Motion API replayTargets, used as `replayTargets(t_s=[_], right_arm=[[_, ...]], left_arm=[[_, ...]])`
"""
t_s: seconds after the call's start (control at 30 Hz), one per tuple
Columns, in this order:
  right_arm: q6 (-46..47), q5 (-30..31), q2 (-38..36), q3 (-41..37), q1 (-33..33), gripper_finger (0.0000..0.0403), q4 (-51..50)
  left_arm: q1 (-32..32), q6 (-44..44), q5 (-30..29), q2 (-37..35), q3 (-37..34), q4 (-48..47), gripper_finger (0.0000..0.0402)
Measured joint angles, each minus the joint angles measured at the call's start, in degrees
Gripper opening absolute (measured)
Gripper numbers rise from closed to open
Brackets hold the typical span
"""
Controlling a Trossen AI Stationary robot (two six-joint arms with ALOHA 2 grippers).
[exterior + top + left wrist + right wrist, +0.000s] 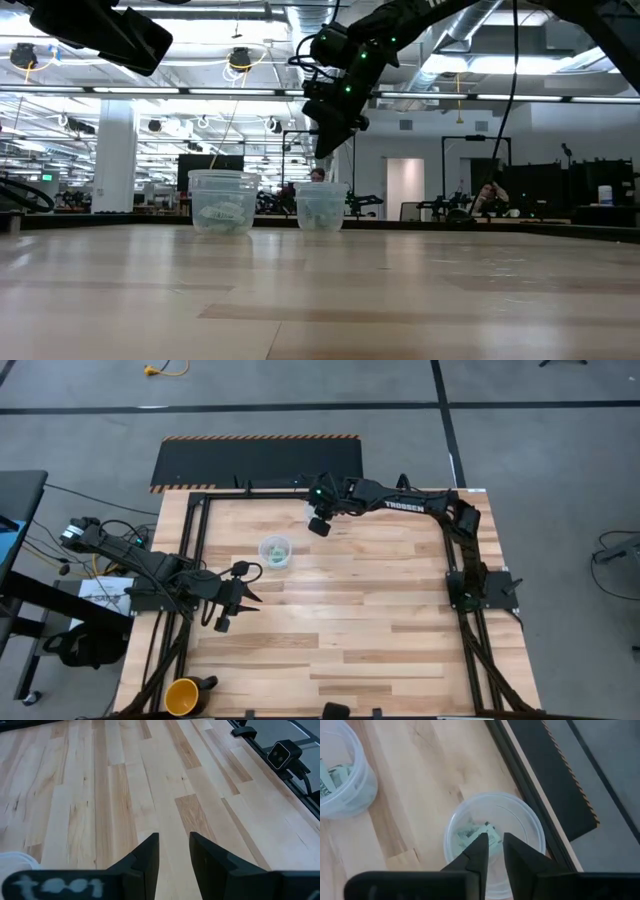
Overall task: Pick and place items into bin
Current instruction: Put the stevia packet into the top transparent bin, then return to Home Position
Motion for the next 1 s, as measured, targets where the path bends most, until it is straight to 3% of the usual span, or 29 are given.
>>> replayTargets(t_s=[0.37,0.57,0.67,0.73,0.83,1.0], right_arm=[[0.3,0.0,0.0,0.0,1.6,0.0056,0.2],[5.3,0.0,0.0,0.0,4.4,0.0056,0.7],[5.1,-1.1,0.0,0.0,6.0,0.0056,1.5],[4.8,-5.3,-0.4,0.0,6.7,0.0056,2.4],[3.4,-16.6,-2.1,0.0,7.2,0.0056,4.2],[3.2,-31.8,-7.5,-0.3,7.5,0.0056,6.3]], left_arm=[[0.0,0.0,0.0,0.0,0.0,0.0,0.0098],[0.0,0.0,0.0,0.0,0.0,0.0,0.0098],[0.0,7.0,-0.8,0.0,0.0,0.9,0.0098],[0.0,8.1,-4.6,0.0,0.1,3.5,0.0098],[0.3,2.6,-12.1,-1.5,0.2,9.7,0.0098],[0.0,2.9,-12.4,-10.0,0.2,11.4,0.0098]])
